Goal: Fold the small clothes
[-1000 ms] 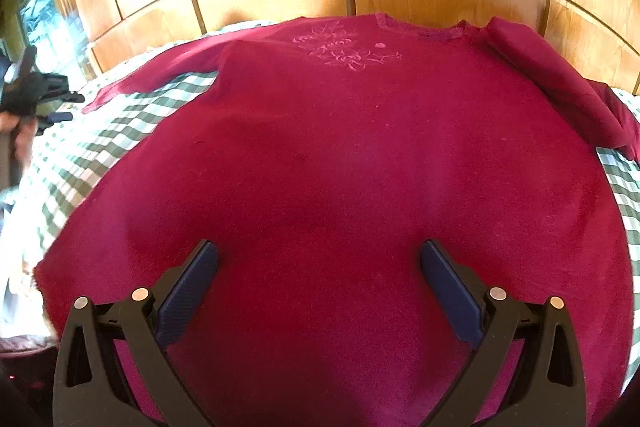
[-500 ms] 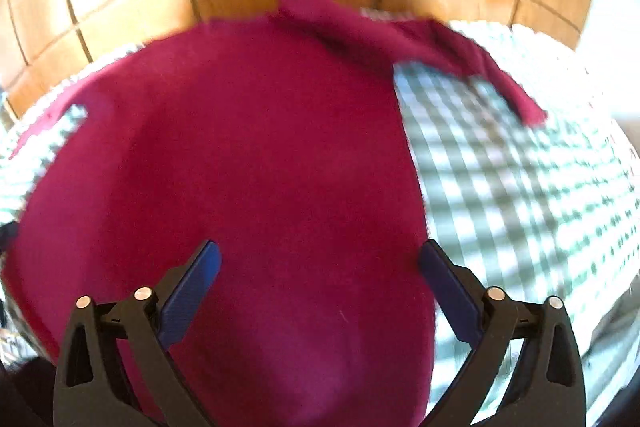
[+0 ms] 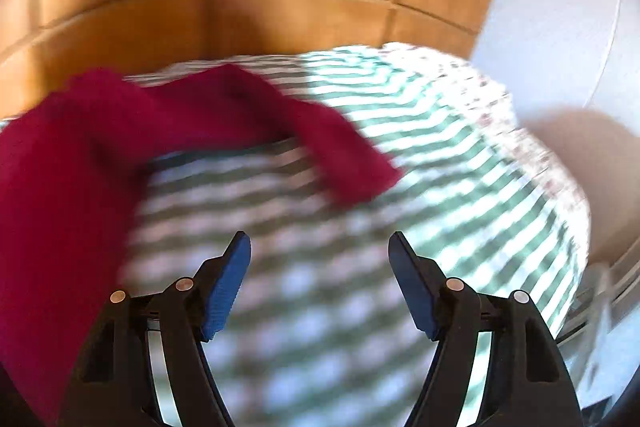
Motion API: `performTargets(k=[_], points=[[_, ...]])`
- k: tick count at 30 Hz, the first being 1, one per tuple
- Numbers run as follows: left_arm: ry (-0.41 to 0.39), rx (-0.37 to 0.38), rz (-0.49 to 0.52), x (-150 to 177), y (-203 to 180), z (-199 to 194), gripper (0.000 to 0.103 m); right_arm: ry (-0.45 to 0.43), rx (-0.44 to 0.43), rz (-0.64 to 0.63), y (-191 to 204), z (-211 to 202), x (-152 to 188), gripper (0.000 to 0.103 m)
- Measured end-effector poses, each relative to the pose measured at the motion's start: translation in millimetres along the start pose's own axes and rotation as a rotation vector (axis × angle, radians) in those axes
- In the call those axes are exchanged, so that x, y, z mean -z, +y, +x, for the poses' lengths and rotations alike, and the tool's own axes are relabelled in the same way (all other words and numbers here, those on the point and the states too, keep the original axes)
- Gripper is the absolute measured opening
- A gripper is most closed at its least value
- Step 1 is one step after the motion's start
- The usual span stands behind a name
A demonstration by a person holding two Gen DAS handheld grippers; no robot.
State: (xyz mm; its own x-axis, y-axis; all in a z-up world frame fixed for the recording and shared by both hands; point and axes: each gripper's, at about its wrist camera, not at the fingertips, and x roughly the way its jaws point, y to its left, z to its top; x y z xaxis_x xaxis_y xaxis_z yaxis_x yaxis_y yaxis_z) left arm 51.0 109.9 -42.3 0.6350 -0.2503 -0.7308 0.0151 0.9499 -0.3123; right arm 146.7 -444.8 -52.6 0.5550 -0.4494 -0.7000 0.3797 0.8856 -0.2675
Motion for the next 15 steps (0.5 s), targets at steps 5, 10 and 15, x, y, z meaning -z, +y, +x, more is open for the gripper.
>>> performTargets(k=[5, 10, 15], points=[[-0.026, -0.088, 0.123, -20.8, -45.2, 35.5, 0.045, 0.087, 0.064, -0.062, -7.9, 57.9, -23.8, 0.023], [-0.005, -0.048, 0.186, -23.6, -83.6, 67.1, 0.047, 0.022, 0.055, -0.102, -12.6, 24.9, -38.1, 0.007], [0.027, -0.042, 0.252, -26.0, -104.4, 92.1, 0.048, -0.095, -0.016, -0.091, -40.0, -54.0, -59.1, 0.006]])
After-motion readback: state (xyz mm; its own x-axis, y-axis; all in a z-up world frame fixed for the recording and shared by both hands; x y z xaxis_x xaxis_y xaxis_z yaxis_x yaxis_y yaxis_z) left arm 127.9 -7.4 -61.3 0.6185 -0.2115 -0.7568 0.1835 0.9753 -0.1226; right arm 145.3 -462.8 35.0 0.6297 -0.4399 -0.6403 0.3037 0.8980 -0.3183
